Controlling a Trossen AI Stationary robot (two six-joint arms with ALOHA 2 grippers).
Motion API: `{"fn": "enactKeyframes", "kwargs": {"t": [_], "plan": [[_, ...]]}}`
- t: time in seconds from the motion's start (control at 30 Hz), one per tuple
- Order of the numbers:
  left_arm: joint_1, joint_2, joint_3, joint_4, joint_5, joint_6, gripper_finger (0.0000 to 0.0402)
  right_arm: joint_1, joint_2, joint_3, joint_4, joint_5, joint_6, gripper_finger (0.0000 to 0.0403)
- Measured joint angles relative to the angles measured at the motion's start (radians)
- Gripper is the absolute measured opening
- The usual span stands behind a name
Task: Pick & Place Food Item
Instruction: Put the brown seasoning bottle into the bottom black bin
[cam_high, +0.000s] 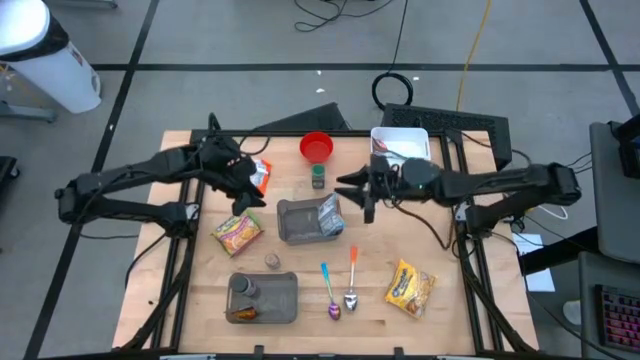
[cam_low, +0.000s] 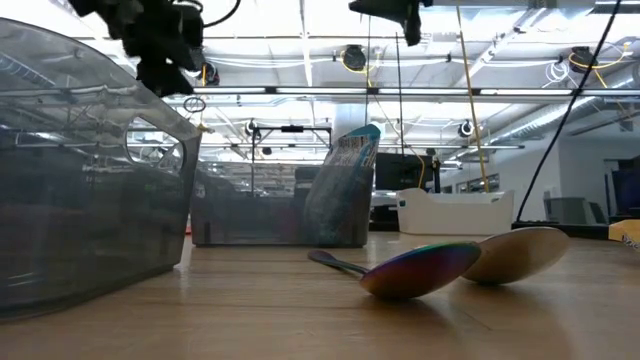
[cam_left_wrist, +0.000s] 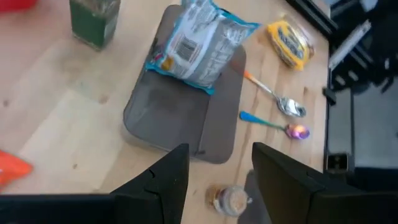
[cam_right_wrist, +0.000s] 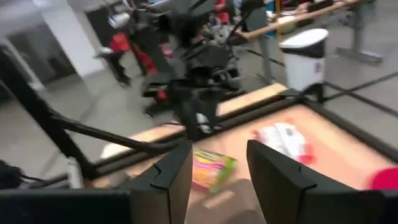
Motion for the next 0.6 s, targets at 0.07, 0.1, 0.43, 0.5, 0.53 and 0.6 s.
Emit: {"fn": "enactKeyframes", "kwargs": {"t": [0.07, 0.1, 0.43, 0.5, 0.53, 0.6], "plan": [[-0.023, -0.013, -0.044, 0.053, -0.017, -0.060, 0.0182, -0.031, -0.029, 0.011, -0.059, -0.001, -0.025, 0.0148], [-0.037, -0.015, -0.061, 0.065, -0.018, -0.081, 0.0182, -0.049, -0.041, 0.011, -0.063, 0.000, -0.038, 0.0148], [-0.307, -0.002, -0.088, 0.005, -0.024, -0.242, 0.0182, -0.221, -0.076, -0.008, -0.118, -0.110, -0.063, 0.0150], [-0.387, -0.003, -0.088, 0.006, -0.061, -0.292, 0.0182, -0.246, -0.062, -0.009, -0.124, -0.139, -0.054, 0.0150], [-0.429, -0.002, -0.088, 0.005, -0.083, -0.313, 0.0182, -0.255, -0.055, -0.009, -0.127, -0.152, -0.050, 0.0149], [-0.514, -0.001, -0.088, 0.006, -0.136, -0.355, 0.0182, -0.267, -0.039, -0.009, -0.124, -0.155, -0.047, 0.0147]]}}
